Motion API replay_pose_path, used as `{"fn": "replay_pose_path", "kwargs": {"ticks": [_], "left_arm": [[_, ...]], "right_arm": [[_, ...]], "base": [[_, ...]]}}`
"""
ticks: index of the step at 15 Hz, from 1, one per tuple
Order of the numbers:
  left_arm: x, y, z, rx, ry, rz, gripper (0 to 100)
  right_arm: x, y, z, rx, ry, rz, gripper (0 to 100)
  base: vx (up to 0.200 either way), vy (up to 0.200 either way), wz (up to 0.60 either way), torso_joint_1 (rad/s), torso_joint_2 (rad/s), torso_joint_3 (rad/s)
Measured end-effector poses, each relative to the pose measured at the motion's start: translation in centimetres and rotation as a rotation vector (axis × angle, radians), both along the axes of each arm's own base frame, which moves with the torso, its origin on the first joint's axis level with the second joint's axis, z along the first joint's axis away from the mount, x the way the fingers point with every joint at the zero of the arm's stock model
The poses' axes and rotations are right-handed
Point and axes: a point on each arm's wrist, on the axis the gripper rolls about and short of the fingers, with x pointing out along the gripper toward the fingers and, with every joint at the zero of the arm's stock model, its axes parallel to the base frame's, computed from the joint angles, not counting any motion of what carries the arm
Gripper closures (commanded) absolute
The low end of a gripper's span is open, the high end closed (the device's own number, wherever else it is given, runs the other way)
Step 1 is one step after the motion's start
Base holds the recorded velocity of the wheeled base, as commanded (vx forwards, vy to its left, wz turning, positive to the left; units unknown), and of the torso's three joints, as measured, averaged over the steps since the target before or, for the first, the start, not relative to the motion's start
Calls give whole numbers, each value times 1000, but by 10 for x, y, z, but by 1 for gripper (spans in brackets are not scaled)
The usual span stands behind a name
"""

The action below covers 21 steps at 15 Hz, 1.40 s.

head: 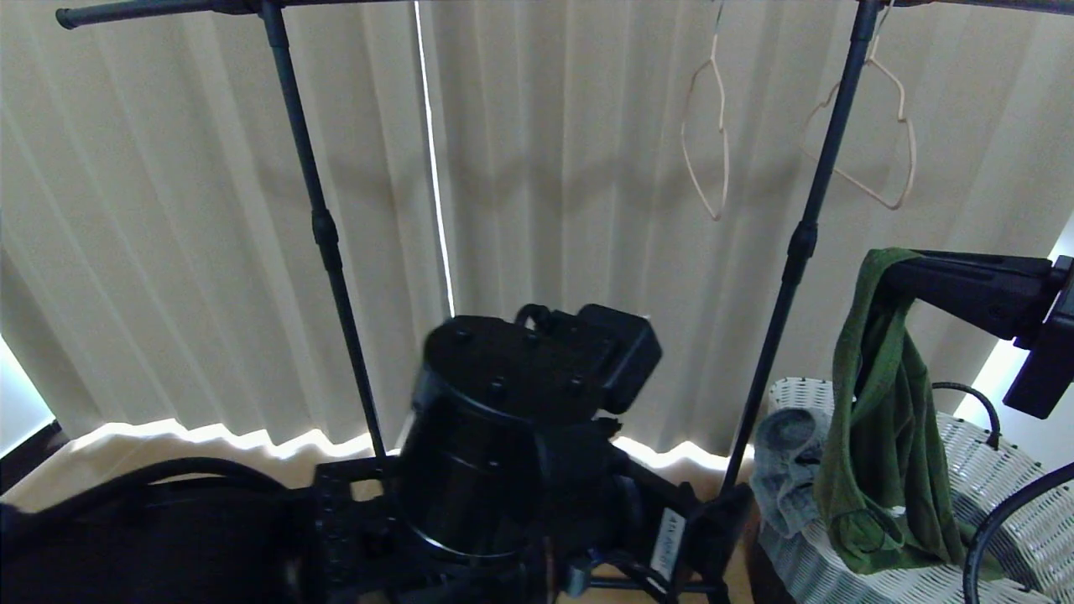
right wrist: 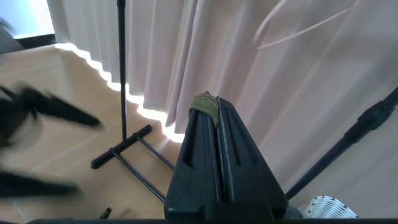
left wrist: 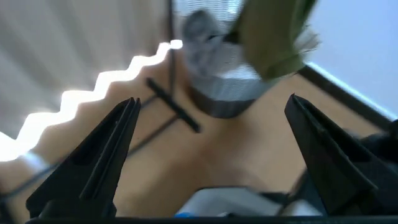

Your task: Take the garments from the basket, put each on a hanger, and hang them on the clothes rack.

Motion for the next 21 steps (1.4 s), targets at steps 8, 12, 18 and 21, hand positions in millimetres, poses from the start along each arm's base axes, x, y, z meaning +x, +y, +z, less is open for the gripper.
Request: {"fn": "replay_pose_path", "kwargs": {"ticks": [8, 12, 18, 21], "left_arm": [[5, -111, -20, -63, -16, 15, 0], [29, -118, -45, 3, -28, 141, 0], [44, -109, -61, 62, -26, 225, 0], [47, -107, -64, 69, -24, 235, 0]], "right_arm": [[-9, -4, 5, 32, -17, 1, 100], [-13, -7, 7, 39, -31, 2, 100], [-14, -7, 11, 44, -44, 2, 100], [-15, -8, 12, 48, -50, 3, 100]], "base": [[0, 0, 0, 0, 0, 0], [0, 0, 0, 0, 0, 0], [0, 0, 0, 0, 0, 0], [0, 0, 0, 0, 0, 0]]}}
